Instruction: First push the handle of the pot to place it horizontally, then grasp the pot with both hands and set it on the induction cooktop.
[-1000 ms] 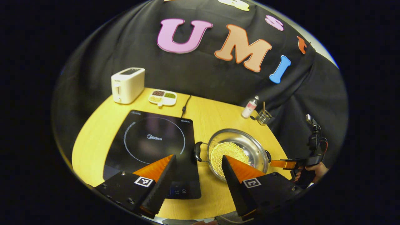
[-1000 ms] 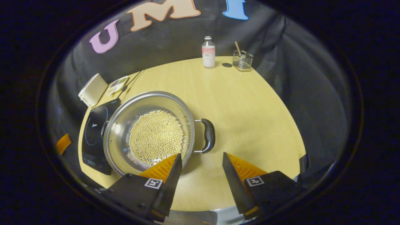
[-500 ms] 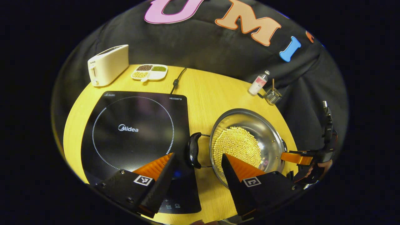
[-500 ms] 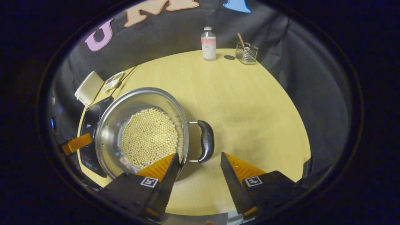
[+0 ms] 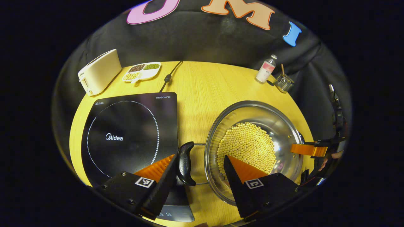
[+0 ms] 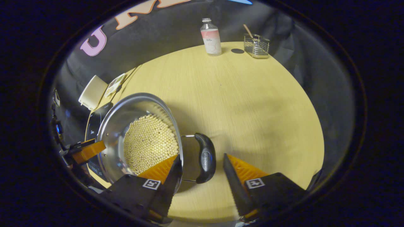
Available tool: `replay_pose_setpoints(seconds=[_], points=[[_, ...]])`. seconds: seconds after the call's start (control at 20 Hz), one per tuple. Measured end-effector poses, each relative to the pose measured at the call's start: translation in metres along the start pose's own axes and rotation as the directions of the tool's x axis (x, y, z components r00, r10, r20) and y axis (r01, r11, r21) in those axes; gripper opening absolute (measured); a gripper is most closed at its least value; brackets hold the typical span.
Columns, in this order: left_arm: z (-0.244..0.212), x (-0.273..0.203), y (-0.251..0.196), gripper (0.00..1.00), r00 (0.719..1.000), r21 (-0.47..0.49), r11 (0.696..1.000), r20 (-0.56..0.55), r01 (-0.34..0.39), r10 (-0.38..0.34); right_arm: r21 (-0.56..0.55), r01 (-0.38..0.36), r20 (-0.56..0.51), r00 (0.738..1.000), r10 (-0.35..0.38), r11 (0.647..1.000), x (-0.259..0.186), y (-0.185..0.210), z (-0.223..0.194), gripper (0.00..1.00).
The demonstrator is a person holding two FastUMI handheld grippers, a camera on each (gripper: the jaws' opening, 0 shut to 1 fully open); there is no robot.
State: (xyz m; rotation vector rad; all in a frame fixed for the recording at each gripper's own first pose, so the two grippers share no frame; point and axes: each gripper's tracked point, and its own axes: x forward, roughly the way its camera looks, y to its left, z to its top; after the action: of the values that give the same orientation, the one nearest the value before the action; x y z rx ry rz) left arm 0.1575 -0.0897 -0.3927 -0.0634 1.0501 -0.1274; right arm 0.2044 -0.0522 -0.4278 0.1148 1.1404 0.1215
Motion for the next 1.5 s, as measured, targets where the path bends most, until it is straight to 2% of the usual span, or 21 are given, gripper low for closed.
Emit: replay_pose_setpoints(seconds=[0.15, 0.2, 0.25, 0.3, 0.35, 0.4, 0.45, 0.55, 0.6, 0.65, 0.8, 0.85, 0.9, 0.95, 1.1, 1.15, 1.2, 1.35, 1.4, 1.45, 1.5], points=[[-0.004, 0.011, -0.009, 0.84, 0.998, 0.075, 0.997, -0.058, -0.031, 0.036, -0.009, 0.025, -0.015, 1.000, -0.025, 1.000, 0.007, -0.006, 0.002, 0.75], [-0.007, 0.015, -0.014, 0.82, 0.997, 0.065, 0.998, -0.075, -0.022, 0.027, -0.012, 0.035, -0.018, 0.999, -0.036, 0.999, 0.008, -0.006, 0.003, 0.75], [-0.010, 0.020, -0.018, 0.87, 0.996, 0.042, 0.999, -0.088, -0.013, 0.016, -0.008, 0.026, -0.021, 0.999, -0.026, 1.000, 0.009, -0.002, 0.002, 0.75], [-0.015, 0.024, -0.022, 0.82, 0.994, 0.006, 1.000, -0.110, -0.003, 0.004, 0.006, 0.026, -0.021, 0.999, -0.026, 1.000, 0.010, 0.003, 0.003, 0.75], [-0.020, 0.027, -0.021, 0.78, 0.991, -0.016, 1.000, -0.130, -0.016, 0.014, 0.009, 0.027, -0.019, 0.999, -0.026, 1.000, 0.012, 0.006, 0.001, 0.59], [-0.020, 0.025, -0.023, 0.77, 0.990, -0.030, 0.999, -0.140, -0.020, 0.016, 0.008, 0.023, -0.024, 0.999, -0.022, 1.000, 0.014, 0.010, -0.001, 0.58], [-0.017, 0.029, -0.023, 0.67, 0.990, -0.032, 0.999, -0.137, -0.025, 0.020, 0.004, 0.024, -0.024, 0.999, -0.024, 1.000, 0.016, 0.005, -0.001, 0.63], [-0.016, 0.031, -0.022, 0.67, 0.989, -0.009, 1.000, -0.147, -0.021, 0.019, 0.016, 0.028, -0.024, 0.999, -0.027, 0.999, 0.012, 0.004, 0.001, 0.53], [-0.015, 0.033, -0.023, 0.66, 0.989, -0.013, 1.000, -0.147, -0.015, 0.013, 0.021, 0.027, -0.021, 0.999, -0.026, 0.999, 0.009, 0.004, 0.002, 0.59], [-0.014, 0.029, -0.023, 0.64, 0.989, -0.028, 1.000, -0.146, -0.013, 0.009, 0.023, 0.024, -0.023, 0.999, -0.024, 0.999, 0.011, 0.006, 0.001, 0.48], [-0.016, 0.031, -0.025, 0.60, 0.987, -0.035, 0.999, -0.158, -0.015, 0.009, 0.046, 0.015, -0.022, 1.000, -0.014, 0.999, 0.005, 0.005, 0.007, 0.49], [-0.017, 0.029, -0.025, 0.61, 0.986, -0.034, 0.999, -0.165, -0.016, 0.010, 0.050, 0.014, -0.028, 1.000, -0.013, 0.999, 0.009, 0.007, 0.003, 0.37], [-0.016, 0.028, -0.025, 0.59, 0.986, -0.032, 0.999, -0.168, -0.013, 0.008, 0.053, 0.013, -0.039, 0.999, -0.011, 0.999, 0.009, 0.008, 0.001, 0.36], [-0.014, 0.028, -0.025, 0.60, 0.987, -0.031, 0.999, -0.162, -0.012, 0.007, 0.063, 0.010, -0.043, 0.999, -0.007, 0.998, 0.008, 0.010, 0.002, 0.44], [-0.008, 0.019, -0.021, 0.58, 0.991, -0.029, 1.000, -0.135, -0.012, 0.008, 0.081, -0.003, -0.030, 1.000, 0.006, 0.997, 0.007, 0.010, 0.005, 0.43], [-0.006, 0.013, -0.019, 0.60, 0.992, -0.028, 0.999, -0.129, -0.016, 0.012, 0.083, -0.008, -0.029, 1.000, 0.010, 0.997, 0.007, 0.010, 0.003, 0.36], [-0.004, 0.006, -0.015, 0.60, 0.992, -0.027, 0.999, -0.126, -0.021, 0.018, 0.082, -0.016, -0.029, 0.999, 0.018, 0.997, 0.007, 0.012, 0.005, 0.44], [0.001, -0.018, -0.002, 0.60, 0.993, -0.040, 0.998, -0.111, -0.047, 0.042, 0.072, -0.052, -0.025, 0.998, 0.054, 0.996, 0.012, 0.009, 0.004, 0.44], [0.002, -0.028, 0.005, 0.58, 0.993, -0.044, 0.997, -0.108, -0.059, 0.054, 0.064, -0.067, -0.023, 0.997, 0.069, 0.996, 0.016, 0.008, 0.005, 0.36], [0.004, -0.036, 0.014, 0.60, 0.992, -0.048, 0.996, -0.104, -0.072, 0.067, 0.059, -0.082, -0.020, 0.996, 0.083, 0.995, 0.022, 0.008, 0.005, 0.44], [0.006, -0.041, 0.023, 0.60, 0.992, -0.047, 0.995, -0.098, -0.086, 0.081, 0.058, -0.095, -0.021, 0.995, 0.096, 0.994, 0.027, 0.008, 0.005, 0.44]])
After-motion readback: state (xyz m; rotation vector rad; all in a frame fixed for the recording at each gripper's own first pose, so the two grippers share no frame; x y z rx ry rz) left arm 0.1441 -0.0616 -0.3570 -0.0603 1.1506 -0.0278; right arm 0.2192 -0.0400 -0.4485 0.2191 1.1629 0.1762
